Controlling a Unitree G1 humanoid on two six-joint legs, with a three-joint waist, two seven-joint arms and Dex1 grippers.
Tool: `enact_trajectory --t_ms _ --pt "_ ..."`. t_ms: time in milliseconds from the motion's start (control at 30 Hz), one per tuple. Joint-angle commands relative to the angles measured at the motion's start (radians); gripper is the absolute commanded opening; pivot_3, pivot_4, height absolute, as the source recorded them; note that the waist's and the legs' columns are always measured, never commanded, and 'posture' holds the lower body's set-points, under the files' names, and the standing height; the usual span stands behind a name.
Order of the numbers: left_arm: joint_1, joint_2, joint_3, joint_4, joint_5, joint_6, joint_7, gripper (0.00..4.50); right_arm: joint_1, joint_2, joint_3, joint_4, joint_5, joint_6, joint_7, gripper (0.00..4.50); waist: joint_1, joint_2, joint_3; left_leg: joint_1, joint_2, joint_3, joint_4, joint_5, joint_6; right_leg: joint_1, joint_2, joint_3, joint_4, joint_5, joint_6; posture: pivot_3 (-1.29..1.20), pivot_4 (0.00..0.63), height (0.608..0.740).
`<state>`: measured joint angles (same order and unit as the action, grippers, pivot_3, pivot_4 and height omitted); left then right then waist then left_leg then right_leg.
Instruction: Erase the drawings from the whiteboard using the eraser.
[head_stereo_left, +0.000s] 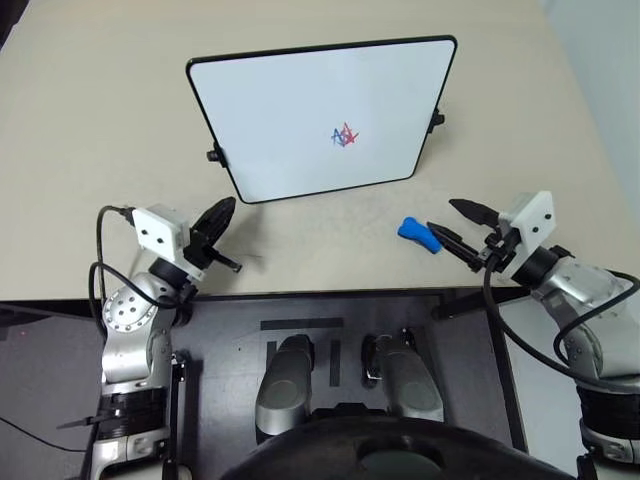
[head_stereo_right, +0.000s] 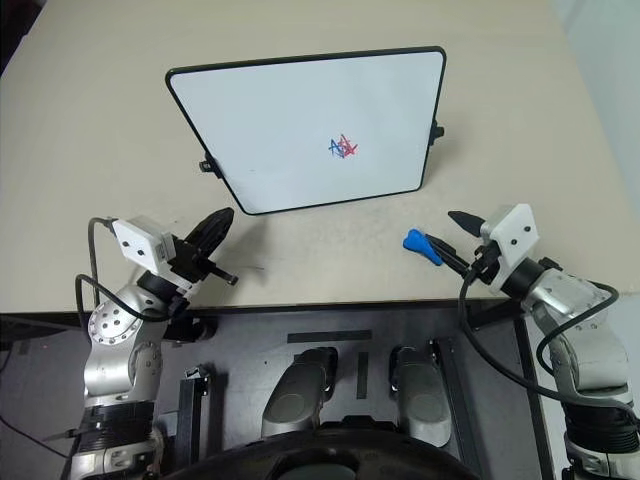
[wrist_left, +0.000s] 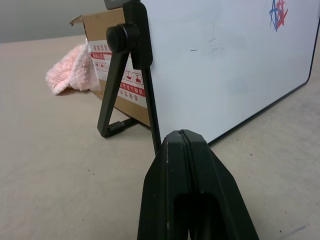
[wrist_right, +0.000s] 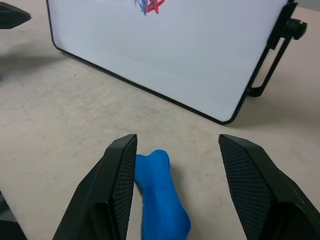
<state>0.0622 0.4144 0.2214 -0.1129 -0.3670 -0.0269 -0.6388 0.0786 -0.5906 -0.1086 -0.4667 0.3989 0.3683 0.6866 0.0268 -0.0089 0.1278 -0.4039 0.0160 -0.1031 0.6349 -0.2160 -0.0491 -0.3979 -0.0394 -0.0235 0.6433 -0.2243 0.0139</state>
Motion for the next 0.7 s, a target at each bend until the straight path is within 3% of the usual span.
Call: enact_trajectory --t_ms 33,133,700 --pt "-0.021 0.008 0.000 -0.019 -0.013 -0.009 -0.014 0.00 0.019 0.004 -0.024 -0.050 0.015 -0.006 -0.011 2.73 0.000 0.000 0.000 0.000 0.000 0.000 0.000 0.000 0.000 0.000 0.000 0.000 0.000 0.000 0.000 0.00 0.150 0.740" --pt "-0.022 0.004 -0.003 -0.018 -0.010 -0.009 -0.018 0.00 0.027 0.004 -0.028 -0.055 0.015 -0.005 -0.014 2.73 -0.001 0.000 0.000 0.000 0.000 0.000 0.000 0.000 0.000 0.000 0.000 0.000 0.000 0.003 -0.005 0.00 0.150 0.740" --pt "0.013 -0.039 -0.043 -0.019 0.033 -0.055 0.000 0.00 -0.021 -0.070 0.050 -0.035 -0.015 0.078 0.022 2.73 -0.002 0.000 0.000 -0.001 0.000 0.000 0.000 0.000 0.000 0.000 0.000 0.000 0.000 0.000 0.001 0.00 0.150 0.740"
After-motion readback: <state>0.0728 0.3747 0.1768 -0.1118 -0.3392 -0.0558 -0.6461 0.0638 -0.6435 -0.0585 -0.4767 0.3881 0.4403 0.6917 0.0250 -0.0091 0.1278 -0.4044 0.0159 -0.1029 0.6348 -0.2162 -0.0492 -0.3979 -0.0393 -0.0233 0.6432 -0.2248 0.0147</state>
